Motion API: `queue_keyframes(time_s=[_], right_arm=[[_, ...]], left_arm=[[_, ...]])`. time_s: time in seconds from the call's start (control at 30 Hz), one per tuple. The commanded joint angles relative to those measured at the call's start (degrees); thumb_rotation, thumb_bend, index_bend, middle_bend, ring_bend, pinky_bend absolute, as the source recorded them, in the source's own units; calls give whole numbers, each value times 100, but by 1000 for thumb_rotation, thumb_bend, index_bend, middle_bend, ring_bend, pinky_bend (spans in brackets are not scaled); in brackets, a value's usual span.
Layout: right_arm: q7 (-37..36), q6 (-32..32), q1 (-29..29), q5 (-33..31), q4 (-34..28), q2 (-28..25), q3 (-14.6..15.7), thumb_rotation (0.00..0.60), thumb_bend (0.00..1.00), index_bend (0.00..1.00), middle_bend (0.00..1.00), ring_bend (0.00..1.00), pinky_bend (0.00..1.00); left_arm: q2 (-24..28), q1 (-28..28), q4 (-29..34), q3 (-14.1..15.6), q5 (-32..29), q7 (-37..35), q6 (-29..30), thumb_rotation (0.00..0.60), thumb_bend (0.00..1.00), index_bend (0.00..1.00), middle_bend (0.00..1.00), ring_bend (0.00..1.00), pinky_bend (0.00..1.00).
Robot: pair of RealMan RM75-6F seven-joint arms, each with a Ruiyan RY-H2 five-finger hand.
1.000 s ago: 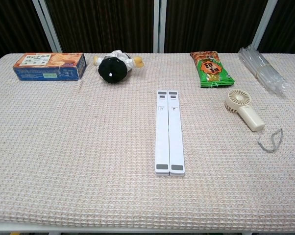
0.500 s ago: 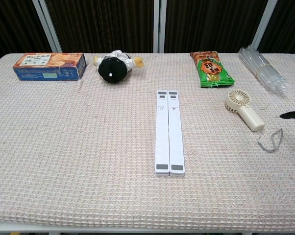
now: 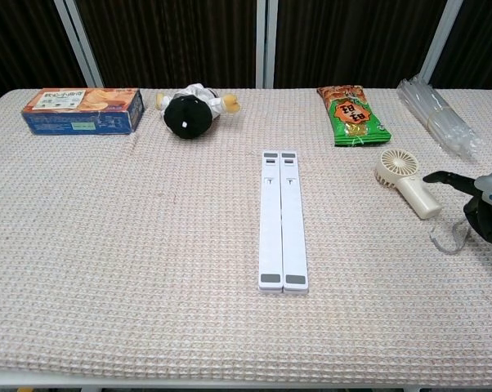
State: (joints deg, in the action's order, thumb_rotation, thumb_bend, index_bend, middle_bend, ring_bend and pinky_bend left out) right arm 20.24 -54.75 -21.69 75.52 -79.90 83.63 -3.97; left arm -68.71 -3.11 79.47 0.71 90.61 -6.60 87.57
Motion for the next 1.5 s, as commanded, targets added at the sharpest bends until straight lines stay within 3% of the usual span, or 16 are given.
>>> queue_keyframes(time_s=[0.03,0.4,1.17,1.5], right_arm=[[195,110,-104,-234,-24,82,-64,600,1000,0,755,631,591],[335,111,-266,-532,31,191,-101,600,1000,0,751,631,591],[529,417,-462,-1091,73,182,117,600,1000,0,752,631,593],[328,-68,-448,-892,-448,-174,-33,600,1000,0,752,631,593]], left_arm=[[-10,-7,-23,-9,-17,-15,-13,600,0,124,93,0,135],[-28,-18,-143,-21,-64,-102,-49,600,0,124,93,0,135],[-47,-15,-197,-17,-37,-155,-2,600,0,124,92,0,135],[-8,-25,-69,-35,25,-100,82,600,0,124,93,0,135]])
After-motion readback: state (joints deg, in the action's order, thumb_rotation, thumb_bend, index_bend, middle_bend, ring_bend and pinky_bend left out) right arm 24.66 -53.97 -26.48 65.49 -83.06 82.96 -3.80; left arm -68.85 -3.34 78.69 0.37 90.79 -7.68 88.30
